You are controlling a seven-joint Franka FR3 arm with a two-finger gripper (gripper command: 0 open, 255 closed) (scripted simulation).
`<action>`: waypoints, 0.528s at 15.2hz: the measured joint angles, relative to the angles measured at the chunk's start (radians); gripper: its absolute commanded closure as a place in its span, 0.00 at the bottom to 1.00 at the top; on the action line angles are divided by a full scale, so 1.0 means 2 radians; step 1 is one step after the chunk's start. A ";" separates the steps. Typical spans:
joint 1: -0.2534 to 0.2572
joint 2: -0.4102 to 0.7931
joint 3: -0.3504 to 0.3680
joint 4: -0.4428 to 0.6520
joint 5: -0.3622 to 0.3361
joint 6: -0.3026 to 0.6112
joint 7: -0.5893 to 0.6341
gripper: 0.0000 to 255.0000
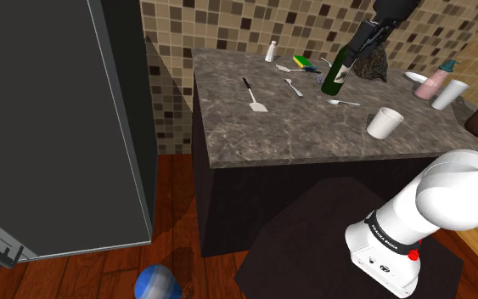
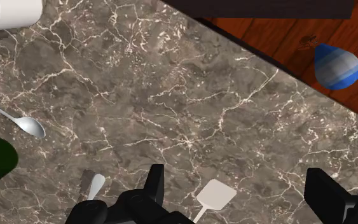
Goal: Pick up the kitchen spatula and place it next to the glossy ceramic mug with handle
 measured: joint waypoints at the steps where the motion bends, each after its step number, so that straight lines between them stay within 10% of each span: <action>1: 0.000 0.000 0.000 0.000 0.000 0.000 0.000 0.00; 8: -0.014 0.100 0.013 0.013 0.007 0.077 0.049 0.00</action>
